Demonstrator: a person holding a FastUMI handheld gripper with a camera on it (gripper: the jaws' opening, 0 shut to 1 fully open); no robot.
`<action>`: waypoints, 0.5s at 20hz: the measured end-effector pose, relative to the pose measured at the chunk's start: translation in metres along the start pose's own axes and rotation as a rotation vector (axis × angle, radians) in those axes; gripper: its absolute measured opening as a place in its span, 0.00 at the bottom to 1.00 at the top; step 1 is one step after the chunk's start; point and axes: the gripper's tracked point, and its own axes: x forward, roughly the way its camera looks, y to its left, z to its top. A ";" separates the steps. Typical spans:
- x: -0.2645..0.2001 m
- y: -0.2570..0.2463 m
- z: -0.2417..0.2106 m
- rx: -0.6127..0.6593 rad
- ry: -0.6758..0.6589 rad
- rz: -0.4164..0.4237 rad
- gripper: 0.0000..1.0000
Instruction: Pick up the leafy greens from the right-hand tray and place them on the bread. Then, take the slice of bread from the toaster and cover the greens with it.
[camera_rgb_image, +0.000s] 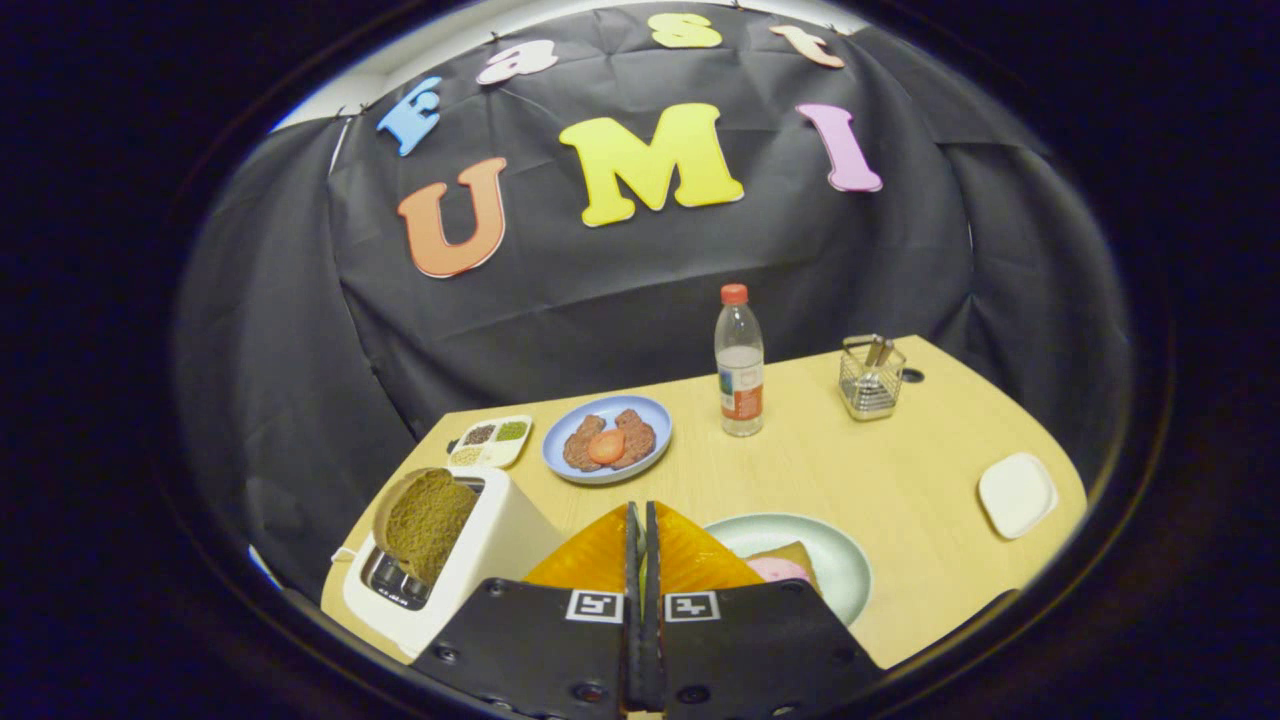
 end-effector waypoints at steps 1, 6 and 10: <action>0.005 -0.004 -0.006 0.013 0.012 -0.002 0.01; 0.016 -0.065 -0.009 0.018 0.010 -0.110 0.01; 0.021 -0.099 -0.014 0.010 0.018 -0.156 0.03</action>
